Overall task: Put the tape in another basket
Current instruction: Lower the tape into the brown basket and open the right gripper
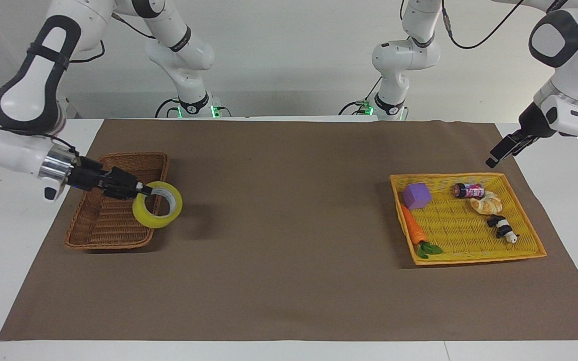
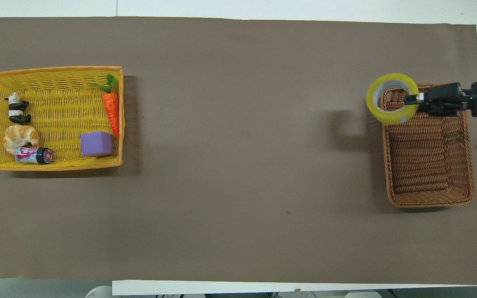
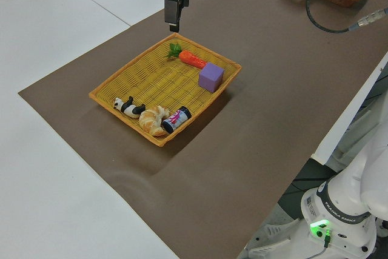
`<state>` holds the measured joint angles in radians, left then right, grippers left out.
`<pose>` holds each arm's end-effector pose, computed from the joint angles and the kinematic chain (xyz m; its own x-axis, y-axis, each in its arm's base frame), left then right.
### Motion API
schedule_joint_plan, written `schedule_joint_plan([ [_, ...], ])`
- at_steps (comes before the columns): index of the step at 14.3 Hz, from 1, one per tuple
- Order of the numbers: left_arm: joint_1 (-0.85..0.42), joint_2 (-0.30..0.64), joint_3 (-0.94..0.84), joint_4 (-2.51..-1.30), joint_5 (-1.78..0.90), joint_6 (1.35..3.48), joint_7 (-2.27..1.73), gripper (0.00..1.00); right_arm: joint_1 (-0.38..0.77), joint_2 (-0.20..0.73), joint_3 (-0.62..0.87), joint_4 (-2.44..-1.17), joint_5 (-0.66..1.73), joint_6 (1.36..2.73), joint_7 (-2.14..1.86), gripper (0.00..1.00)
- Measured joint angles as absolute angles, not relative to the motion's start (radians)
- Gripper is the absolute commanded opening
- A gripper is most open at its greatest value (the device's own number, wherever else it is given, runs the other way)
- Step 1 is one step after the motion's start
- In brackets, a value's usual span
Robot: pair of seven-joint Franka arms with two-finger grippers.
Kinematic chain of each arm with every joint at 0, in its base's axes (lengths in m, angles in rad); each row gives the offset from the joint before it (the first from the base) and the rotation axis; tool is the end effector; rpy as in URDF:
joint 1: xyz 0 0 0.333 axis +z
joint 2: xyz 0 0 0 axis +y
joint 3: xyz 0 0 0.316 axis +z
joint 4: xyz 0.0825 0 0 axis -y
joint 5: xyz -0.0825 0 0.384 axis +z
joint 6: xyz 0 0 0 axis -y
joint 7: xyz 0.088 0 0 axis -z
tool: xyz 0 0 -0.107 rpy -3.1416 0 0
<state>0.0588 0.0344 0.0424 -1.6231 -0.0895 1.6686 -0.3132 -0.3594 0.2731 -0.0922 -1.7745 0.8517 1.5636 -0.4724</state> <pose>0.5702 0.0487 0.5893 0.9122 0.4094 -0.0168 0.4093 -0.9083 0.0867 0.5664 -0.1804 0.4077 0.9837 -0.1382 -0.1147 -0.1746 -0.5862 -0.7911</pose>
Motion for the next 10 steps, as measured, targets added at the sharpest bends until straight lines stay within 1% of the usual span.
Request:
schedule_joint_plan([
  [2, 0.099, 0.034, 0.044, -1.623, -0.089, 1.670, -0.311, 1.00, -0.442, 0.295, -0.092, -1.771, 0.788, 1.516, -0.557, 0.00],
  [4, 0.114, 0.034, 0.044, -1.623, -0.088, 1.671, -0.310, 1.00, -0.482, 0.317, -0.092, -1.771, 0.735, 1.502, -0.620, 0.00],
  [7, 0.113, 0.034, 0.036, -1.623, -0.088, 1.673, -0.310, 1.00, -0.490, 0.332, -0.091, -1.788, 0.702, 1.497, -0.669, 0.00],
  [10, 0.111, 0.034, 0.030, -1.623, -0.086, 1.673, -0.310, 1.00, -0.490, 0.337, -0.088, -1.835, 0.696, 1.516, -0.718, 0.00],
])
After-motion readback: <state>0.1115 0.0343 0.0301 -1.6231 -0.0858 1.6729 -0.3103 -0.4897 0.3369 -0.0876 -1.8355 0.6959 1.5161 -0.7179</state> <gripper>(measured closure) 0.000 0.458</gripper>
